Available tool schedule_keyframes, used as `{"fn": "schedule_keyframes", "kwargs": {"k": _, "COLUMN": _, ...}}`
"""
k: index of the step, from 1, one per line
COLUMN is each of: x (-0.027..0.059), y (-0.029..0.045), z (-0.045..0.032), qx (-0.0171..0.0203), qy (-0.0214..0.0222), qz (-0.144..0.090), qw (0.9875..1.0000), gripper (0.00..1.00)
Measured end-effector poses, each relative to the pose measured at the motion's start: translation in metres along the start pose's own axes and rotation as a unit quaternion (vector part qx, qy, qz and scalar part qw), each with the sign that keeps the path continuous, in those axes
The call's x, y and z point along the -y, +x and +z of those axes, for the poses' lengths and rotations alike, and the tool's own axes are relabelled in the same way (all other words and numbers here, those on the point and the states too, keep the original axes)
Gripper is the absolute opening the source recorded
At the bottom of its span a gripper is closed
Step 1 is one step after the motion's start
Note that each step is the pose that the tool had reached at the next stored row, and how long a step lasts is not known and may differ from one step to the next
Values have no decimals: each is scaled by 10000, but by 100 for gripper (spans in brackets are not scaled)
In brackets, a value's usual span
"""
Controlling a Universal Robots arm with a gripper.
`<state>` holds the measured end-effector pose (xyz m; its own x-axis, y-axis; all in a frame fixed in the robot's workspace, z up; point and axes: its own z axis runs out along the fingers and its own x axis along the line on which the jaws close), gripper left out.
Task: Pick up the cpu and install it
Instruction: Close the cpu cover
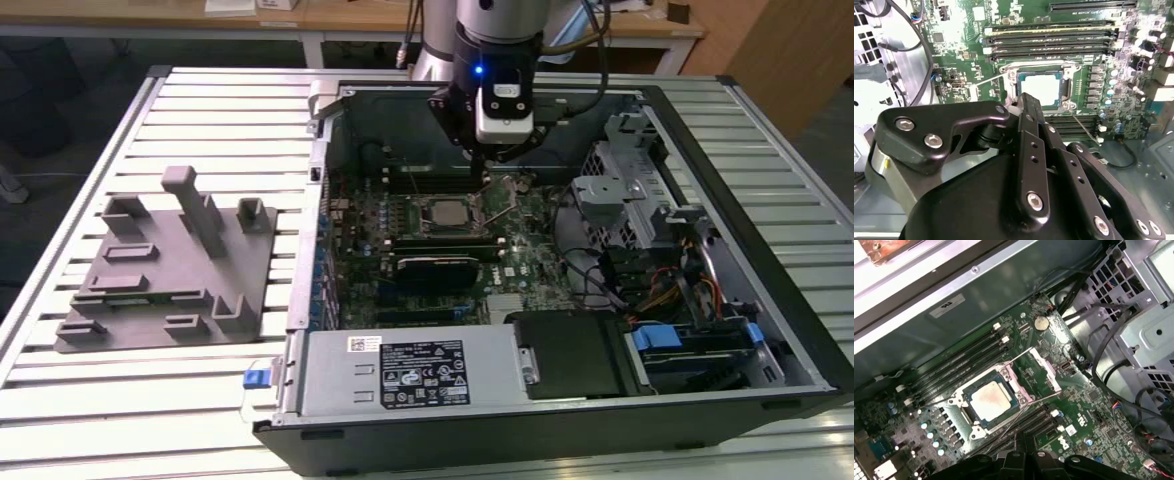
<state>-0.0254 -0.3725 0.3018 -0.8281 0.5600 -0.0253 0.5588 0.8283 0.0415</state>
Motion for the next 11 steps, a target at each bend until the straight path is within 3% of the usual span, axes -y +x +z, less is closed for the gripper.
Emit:
{"fn": "schedule_keyframes", "kwargs": {"k": 7, "x": -98, "y": -38, "z": 64, "qx": 0, "qy": 0, "qz": 1, "qw": 10000, "gripper": 11}}
{"fn": "schedule_keyframes", "kwargs": {"k": 8, "x": -163, "y": -80, "z": 132, "qx": 3, "qy": 5, "qz": 129, "qw": 9999, "gripper": 11}}
{"fn": "schedule_keyframes", "kwargs": {"k": 11, "x": -166, "y": -80, "z": 158, "qx": 11, "qy": 10, "qz": 325, "qw": 9995, "gripper": 11}}
